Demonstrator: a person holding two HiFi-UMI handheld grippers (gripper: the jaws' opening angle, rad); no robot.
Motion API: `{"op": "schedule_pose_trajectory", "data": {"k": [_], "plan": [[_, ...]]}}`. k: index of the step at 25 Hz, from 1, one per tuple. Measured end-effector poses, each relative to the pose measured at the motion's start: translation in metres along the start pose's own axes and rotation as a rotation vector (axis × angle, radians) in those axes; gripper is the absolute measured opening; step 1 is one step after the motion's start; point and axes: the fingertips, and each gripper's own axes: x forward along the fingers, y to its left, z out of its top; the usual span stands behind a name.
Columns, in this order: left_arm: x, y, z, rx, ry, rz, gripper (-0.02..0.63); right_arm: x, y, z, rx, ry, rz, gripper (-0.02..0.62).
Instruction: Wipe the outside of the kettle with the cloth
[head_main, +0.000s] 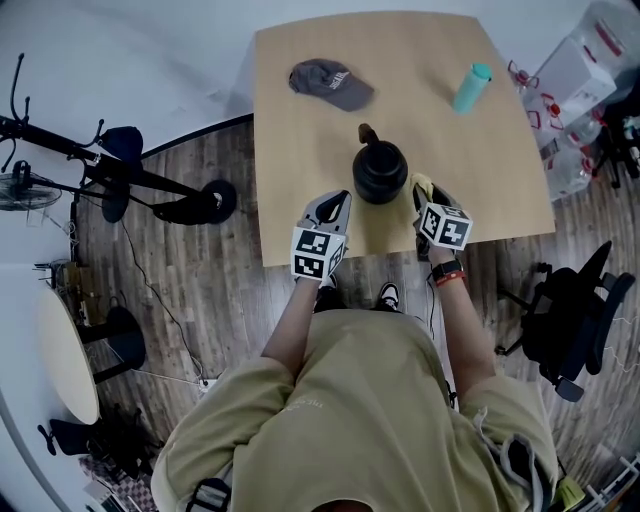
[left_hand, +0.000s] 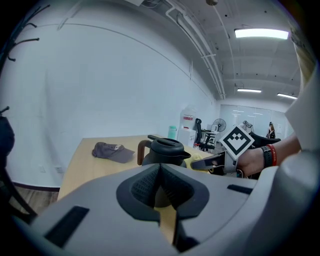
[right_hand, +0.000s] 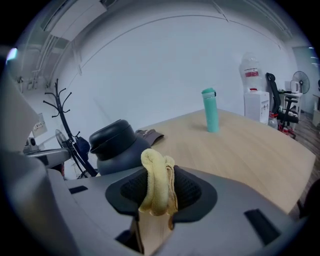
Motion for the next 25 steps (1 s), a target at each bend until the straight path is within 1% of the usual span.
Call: {"op": "schedule_pose_trajectory", "data": {"k": [6,8,11,15,19,22,25], "plan": [[-0.007,0.009,-0.005,-0.001,0.0,-0.026,0.025,-0.021,0.05,-0.034,-0.018,0.022,0.03,0.153],[-0.011,0.014,-0.005,-0.001,-0.001,-0.032,0.025,-0.023,0.067,-0.042,-0.052,0.024,0.02,0.153],[-0.016,0.023,-0.007,0.002,-0.001,-0.039,0.025,-0.02,0.09,-0.054,-0.103,0.031,0.008,0.155],[-0.026,0.039,-0.009,0.009,0.0,-0.043,0.025,-0.01,0.129,-0.066,-0.103,0.04,0.043,0.155],[-0.033,0.06,-0.008,0.011,-0.003,-0.038,0.025,0.007,0.167,-0.066,-0.115,0.033,0.066,0.155],[-0.038,0.073,-0.01,0.007,-0.002,-0.034,0.025,0.025,0.185,-0.065,-0.123,0.028,0.043,0.156],[-0.042,0.084,-0.013,0.002,0.001,-0.031,0.025,0.042,0.194,-0.063,-0.109,0.02,-0.005,0.158]]}}
